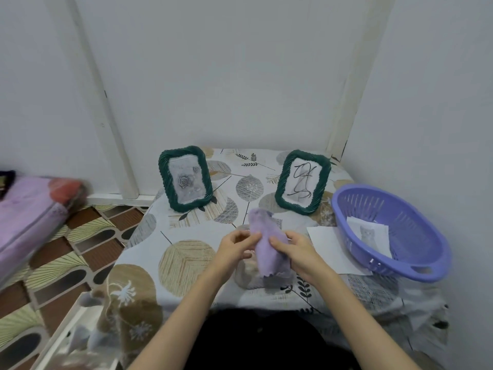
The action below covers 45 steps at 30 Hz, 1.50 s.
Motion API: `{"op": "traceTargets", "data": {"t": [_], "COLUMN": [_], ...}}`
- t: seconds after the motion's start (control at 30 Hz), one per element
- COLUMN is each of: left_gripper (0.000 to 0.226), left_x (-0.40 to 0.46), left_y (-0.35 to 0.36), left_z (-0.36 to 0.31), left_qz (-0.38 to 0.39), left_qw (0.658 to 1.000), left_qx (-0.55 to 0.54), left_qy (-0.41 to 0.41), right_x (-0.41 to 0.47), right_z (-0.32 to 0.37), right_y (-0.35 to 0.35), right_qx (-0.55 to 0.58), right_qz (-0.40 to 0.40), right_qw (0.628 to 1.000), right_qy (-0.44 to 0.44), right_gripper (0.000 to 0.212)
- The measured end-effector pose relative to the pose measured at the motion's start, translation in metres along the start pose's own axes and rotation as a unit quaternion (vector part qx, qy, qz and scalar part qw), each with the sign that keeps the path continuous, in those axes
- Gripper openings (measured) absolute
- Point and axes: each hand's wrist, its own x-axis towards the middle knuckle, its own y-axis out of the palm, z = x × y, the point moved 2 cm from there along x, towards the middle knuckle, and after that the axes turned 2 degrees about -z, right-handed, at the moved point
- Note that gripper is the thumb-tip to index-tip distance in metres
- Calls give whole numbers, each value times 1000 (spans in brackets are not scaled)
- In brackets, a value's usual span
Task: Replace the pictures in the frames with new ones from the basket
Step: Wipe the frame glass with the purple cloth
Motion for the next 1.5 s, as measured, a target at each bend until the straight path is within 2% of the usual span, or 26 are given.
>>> {"op": "traceTargets", "data": {"t": [0.1,0.17,0.23,0.3,0.33,0.4,0.5,0.57,0.6,0.7,0.73,0.77,0.8,0.87,0.9,0.93,1.0,1.07,1.13,1.27,1.37,1.5], "left_gripper": [8,7,12,27,37,50,37,51,58,63,65,70,75,67,66,70,76,72,66,66,65,64], "left_x": [-4,-4,-6,-8,-9,-6,-7,-9,-10,-10,-8,-6,-4,-3,-4,-3,-2,-3,-3,-2,-4,-3], "left_y": [-17,-40,-66,-90,-100,-114,-116,-114,-112,-107,-102,-95,-86,-68,-60,-53,-40,-28,-22,-21,-20,-19], "left_z": [-9,-16,-24,-27,-26,-16,6,19,23,21,19,15,10,2,-1,-2,-3,-5,-9,-25,-42,-53], "left_qz": [-60,-117,-166,-172,-163,-150,-151,-142,-138,-144,-144,-147,-153,-173,-176,-168,-127,-81,-66,-47,-23,-4], "left_qw": [997,993,986,980,972,928,812,731,704,660,658,678,721,848,899,936,978,995,998,996,995,992], "left_qx": [-52,-30,24,99,165,337,564,667,696,737,738,717,670,493,394,303,164,50,7,-20,-1,27], "left_qy": [-1,-5,8,31,41,60,27,-2,-1,22,41,66,85,89,82,68,17,-13,8,68,99,123], "right_x": [2,10,18,22,22,29,34,37,36,39,38,37,35,30,28,24,18,12,6,-1,2,8], "right_z": [0,-6,-11,-16,-18,-29,-43,-47,-45,-43,-41,-39,-38,-35,-36,-34,-32,-26,-16,8,20,29], "right_y": [-1,-12,-25,-30,-29,-25,-17,-15,-13,-13,-13,-13,-13,-13,-14,-15,-18,-20,-22,-26,-25,-20], "right_qx": [-4,-94,-250,-365,-394,-432,-469,-480,-473,-420,-378,-329,-276,-171,-131,-104,-56,-21,-20,-71,-15,26], "right_qz": [16,-36,-118,-156,-166,-176,-189,-204,-214,-236,-237,-235,-230,-213,-207,-203,-199,-185,-160,-119,-51,-1], "right_qw": [999,994,960,918,904,885,863,853,855,876,895,915,933,962,969,973,975,977,978,975,989,993], "right_qy": [34,40,32,19,16,9,-1,-3,-6,-3,5,6,12,-7,-27,-45,-75,-103,-131,-172,-138,-112], "right_gripper": [23,34,38,18,24,44,42,44,40,21,16,14,22,35,37,39,38,35,33,42,53,57]}}
